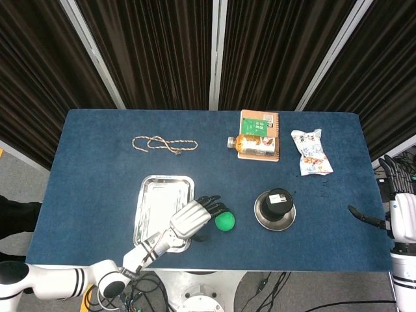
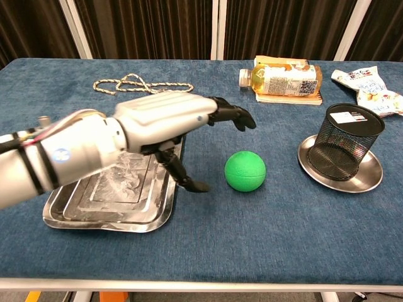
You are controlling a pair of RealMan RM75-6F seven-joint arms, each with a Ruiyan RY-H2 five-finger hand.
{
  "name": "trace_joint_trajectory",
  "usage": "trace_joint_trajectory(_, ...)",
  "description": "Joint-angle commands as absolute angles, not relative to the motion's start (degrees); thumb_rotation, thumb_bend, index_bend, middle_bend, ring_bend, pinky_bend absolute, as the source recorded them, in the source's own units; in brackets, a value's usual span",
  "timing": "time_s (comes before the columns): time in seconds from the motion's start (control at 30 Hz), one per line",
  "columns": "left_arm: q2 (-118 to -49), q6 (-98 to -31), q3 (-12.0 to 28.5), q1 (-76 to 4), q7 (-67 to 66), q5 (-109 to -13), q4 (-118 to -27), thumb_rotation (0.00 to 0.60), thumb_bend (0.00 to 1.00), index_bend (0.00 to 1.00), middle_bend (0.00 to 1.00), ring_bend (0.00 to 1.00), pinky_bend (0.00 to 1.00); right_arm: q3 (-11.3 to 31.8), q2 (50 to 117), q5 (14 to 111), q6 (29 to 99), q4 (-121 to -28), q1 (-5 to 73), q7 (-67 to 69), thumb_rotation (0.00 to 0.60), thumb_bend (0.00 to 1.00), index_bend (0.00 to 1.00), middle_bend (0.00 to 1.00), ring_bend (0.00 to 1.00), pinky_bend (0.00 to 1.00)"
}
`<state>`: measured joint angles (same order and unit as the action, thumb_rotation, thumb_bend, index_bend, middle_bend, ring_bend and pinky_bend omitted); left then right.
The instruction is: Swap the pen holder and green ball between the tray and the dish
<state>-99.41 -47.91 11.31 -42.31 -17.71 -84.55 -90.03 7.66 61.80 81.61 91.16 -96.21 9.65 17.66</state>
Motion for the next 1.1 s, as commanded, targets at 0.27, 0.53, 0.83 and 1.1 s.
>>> trace_joint_trajectory(0.27,-103.6,-44.4,11.1,-48.1,-17.6,-82.4,-84.4,0.6,0.13,0.16,0.16,0.07,0.23,10.1,61.8,80.0,88.3,-98.5,11.0,15.4,0.6,0.0,0.0,0.01,0.0,0.04)
trace_joint_trajectory(0.53,-105.4,-44.9,9.5,-49.3,-16.9,-82.2,-81.2,0.6,0.15,0.2,0.2,0.1,0.31,11.9,61.8,78.1,86.4,-100.6,11.9,12.8,0.6,0.0,0.0,0.01,0.0,0.04)
trace_joint_trajectory(0.83,-107.9,-48.4,8.0,-49.9,-15.0,-84.6,-77.7,0.6,0.2,0.29,0.29,0.23,0.45,12.2,62.1,78.3,86.1,-100.1,11.4,13.2,0.6,0.0,0.0,0.01,0.0,0.04)
trace_joint_trajectory(1.1,-109.0,-51.4,7.4,-50.1,-13.3,-86.4,-76.2,0.6,0.26,0.36,0.37,0.32,0.54,12.3,62.1,78.7,86.1,-99.7,11.0,13.4,0.6,0.0,0.0,0.01,0.0,0.04)
